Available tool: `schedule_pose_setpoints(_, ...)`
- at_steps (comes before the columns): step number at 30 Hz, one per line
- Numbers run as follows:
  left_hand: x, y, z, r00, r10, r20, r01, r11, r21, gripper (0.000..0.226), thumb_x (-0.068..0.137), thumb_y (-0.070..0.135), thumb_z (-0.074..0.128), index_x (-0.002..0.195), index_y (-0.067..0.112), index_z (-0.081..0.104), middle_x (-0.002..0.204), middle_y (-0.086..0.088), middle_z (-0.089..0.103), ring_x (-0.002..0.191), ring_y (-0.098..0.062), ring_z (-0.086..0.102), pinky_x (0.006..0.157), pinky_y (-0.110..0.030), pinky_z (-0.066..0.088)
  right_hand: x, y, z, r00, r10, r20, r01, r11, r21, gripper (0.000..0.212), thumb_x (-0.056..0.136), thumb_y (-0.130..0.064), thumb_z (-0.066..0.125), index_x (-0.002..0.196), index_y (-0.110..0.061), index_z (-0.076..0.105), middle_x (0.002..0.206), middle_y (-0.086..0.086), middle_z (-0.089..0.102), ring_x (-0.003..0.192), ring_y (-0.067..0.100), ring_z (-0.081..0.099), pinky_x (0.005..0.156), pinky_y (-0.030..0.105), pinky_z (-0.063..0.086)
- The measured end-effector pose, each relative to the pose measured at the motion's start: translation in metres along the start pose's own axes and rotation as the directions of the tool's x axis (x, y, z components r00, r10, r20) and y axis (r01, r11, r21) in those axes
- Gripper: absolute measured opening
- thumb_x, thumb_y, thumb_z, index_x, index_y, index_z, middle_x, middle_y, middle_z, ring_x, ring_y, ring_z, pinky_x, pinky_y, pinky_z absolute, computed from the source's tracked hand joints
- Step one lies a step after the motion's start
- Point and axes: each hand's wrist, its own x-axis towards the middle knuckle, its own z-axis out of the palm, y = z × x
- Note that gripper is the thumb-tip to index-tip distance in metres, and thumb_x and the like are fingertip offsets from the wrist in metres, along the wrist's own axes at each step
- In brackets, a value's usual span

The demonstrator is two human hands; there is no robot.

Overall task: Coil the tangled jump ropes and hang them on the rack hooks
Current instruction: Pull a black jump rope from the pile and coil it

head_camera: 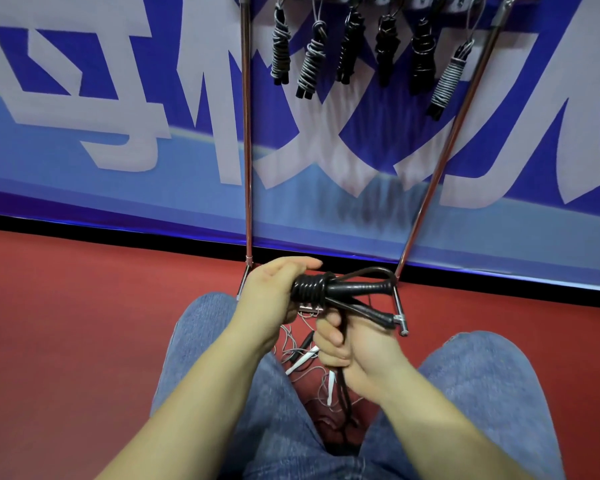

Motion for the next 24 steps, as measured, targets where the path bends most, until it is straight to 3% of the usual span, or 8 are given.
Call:
schedule_pose_setpoints(3,0.002,-0.007,-0.005,0.992,0.044,-0.121,-0.034,0.996,0.083,0.034,0.09,0.0,0.044,0.073,0.015,0.069,0.041,0.011,0.043,0.033,-0.006,0.028,0.036,-0.015,0.021,0.006,0.012,0.004,0.981,-0.089,-0.173,0.043,0.967,-0.251,0.038,0.1,-0.018,0.029,0.065,-0.011,0.043,0.042,-0.003,0.035,0.031,0.005,0.022,0.033,0.016,0.014)
schedule_pose_setpoints(6,0.007,-0.011,-0.01,0.967,0.153,-0.203,-0.108,0.971,0.214,0.036,0.088,0.002,0.049,0.069,0.024,0.07,0.048,0.01,0.053,0.042,-0.009,0.037,0.045,-0.025,0.029,0.003,0.015,0.003,0.968,-0.165,-0.189,0.042,0.848,-0.529,0.041,0.101,-0.02,0.032,0.066,-0.01,0.051,0.045,-0.002,0.038,0.033,0.007,0.027,0.037,0.017,0.021)
schedule_pose_setpoints(8,0.009,-0.009,-0.011,0.947,0.225,-0.228,-0.165,0.953,0.253,0.036,0.087,0.001,0.051,0.068,0.025,0.069,0.054,0.011,0.06,0.051,-0.006,0.047,0.051,-0.021,0.038,0.0,0.011,0.001,0.961,-0.244,-0.131,0.086,0.711,-0.698,0.045,0.102,-0.025,0.036,0.063,-0.013,0.056,0.041,-0.006,0.04,0.033,0.005,0.032,0.04,0.02,0.028)
schedule_pose_setpoints(11,0.014,-0.003,-0.015,0.914,0.309,-0.264,-0.219,0.922,0.32,0.028,0.085,0.009,0.055,0.068,0.028,0.067,0.063,0.011,0.066,0.062,-0.004,0.055,0.064,-0.019,0.044,-0.011,0.001,0.001,0.928,-0.369,0.06,0.206,0.372,-0.905,0.041,0.096,-0.036,0.048,0.061,-0.019,0.06,0.04,-0.007,0.041,0.041,0.005,0.036,0.05,0.026,0.031)
schedule_pose_setpoints(14,0.019,-0.006,-0.024,0.921,0.291,-0.259,-0.161,0.889,0.428,0.018,0.074,0.031,0.049,0.069,0.031,0.066,0.07,0.005,0.067,0.069,-0.015,0.059,0.069,-0.03,0.046,-0.019,-0.008,0.002,0.886,-0.41,0.217,0.299,0.146,-0.943,0.03,0.088,-0.037,0.062,0.071,-0.012,0.061,0.049,-0.007,0.043,0.05,0.007,0.037,0.053,0.024,0.03)
schedule_pose_setpoints(18,0.02,-0.011,-0.028,0.974,0.209,-0.091,-0.121,0.812,0.571,0.019,0.076,0.032,0.051,0.067,0.037,0.067,0.073,0.008,0.068,0.07,-0.015,0.058,0.067,-0.029,0.044,-0.016,-0.031,-0.004,0.768,-0.536,0.35,0.348,-0.109,-0.931,0.018,0.079,-0.041,0.067,0.078,-0.023,0.069,0.06,-0.014,0.051,0.06,0.003,0.049,0.057,0.021,0.038)
schedule_pose_setpoints(21,0.019,0.0,-0.031,0.98,0.15,0.129,-0.197,0.814,0.546,0.019,0.079,0.029,0.055,0.07,0.035,0.071,0.075,-0.009,0.068,0.062,-0.014,0.05,0.063,-0.028,0.041,-0.013,-0.05,-0.016,0.726,-0.589,0.354,0.351,-0.125,-0.928,0.018,0.077,-0.042,0.069,0.086,-0.028,0.076,0.07,-0.018,0.057,0.072,-0.003,0.054,0.067,0.02,0.041)
schedule_pose_setpoints(24,0.015,0.014,-0.031,0.947,0.112,0.301,-0.25,0.845,0.472,0.027,0.092,0.008,0.056,0.079,0.024,0.073,0.066,-0.012,0.061,0.056,-0.01,0.045,0.054,-0.021,0.036,-0.012,-0.061,-0.023,0.853,-0.447,0.271,0.305,0.006,-0.952,0.023,0.081,-0.047,0.065,0.083,-0.027,0.076,0.078,-0.01,0.07,0.076,0.001,0.061,0.074,0.025,0.047)
